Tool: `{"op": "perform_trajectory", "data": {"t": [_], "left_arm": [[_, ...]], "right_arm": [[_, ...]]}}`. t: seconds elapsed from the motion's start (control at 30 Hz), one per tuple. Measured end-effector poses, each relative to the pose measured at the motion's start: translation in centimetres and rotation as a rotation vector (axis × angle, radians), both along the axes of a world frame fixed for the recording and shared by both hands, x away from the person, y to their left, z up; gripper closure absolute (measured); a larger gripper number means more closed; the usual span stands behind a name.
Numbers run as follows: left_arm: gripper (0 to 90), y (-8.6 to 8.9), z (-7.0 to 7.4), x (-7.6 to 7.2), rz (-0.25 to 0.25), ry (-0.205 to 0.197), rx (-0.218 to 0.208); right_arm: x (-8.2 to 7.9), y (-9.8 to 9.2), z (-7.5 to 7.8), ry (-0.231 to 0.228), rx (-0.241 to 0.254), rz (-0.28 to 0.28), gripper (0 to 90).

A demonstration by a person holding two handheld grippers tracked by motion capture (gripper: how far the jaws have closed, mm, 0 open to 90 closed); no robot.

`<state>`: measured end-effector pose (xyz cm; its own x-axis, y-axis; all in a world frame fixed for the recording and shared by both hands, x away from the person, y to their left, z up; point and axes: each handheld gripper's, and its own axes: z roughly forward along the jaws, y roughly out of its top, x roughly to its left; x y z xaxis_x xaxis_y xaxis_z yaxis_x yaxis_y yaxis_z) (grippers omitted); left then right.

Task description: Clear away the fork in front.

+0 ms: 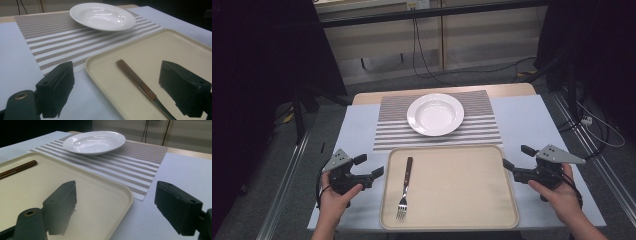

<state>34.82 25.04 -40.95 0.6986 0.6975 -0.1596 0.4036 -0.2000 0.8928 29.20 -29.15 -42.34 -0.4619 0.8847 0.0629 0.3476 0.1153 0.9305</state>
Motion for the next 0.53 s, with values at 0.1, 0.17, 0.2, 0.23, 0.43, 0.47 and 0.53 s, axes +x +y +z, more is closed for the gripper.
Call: {"op": "perform_trajectory", "data": {"t": [0.1, 0.17, 0.2, 0.23, 0.43, 0.47, 0.53], "left_arm": [[12.7, 0.04, -0.2, -0.05, -0.001, 0.001, 0.008], [12.7, 0.11, -0.38, -0.1, 0.0, 0.001, -0.001], [12.6, 0.16, -0.43, -0.15, 0.004, 0.002, -0.002], [12.6, 0.23, -0.49, -0.19, 0.005, 0.0, -0.007], [12.3, 0.32, -0.43, -0.3, 0.007, -0.004, -0.016], [12.3, 0.26, -0.42, -0.3, 0.006, -0.004, -0.02], [12.3, 0.21, -0.36, -0.29, 0.005, -0.005, -0.02]], "right_arm": [[-0.09, -0.13, -0.08, -0.001, 0.001, -0.003, 18.0], [-0.16, -0.16, -0.15, 0.0, -0.003, -0.002, 17.9], [-0.21, -0.15, -0.19, -0.001, -0.002, -0.003, 17.9], [-0.26, -0.17, -0.24, -0.003, -0.004, -0.002, 17.8], [-0.51, -0.38, -0.45, -0.007, 0.0, 0.0, 17.8], [-0.51, -0.38, -0.49, -0.005, 0.0, 0.001, 17.8], [-0.5, -0.3, -0.57, -0.005, -0.002, 0.006, 17.8]]}}
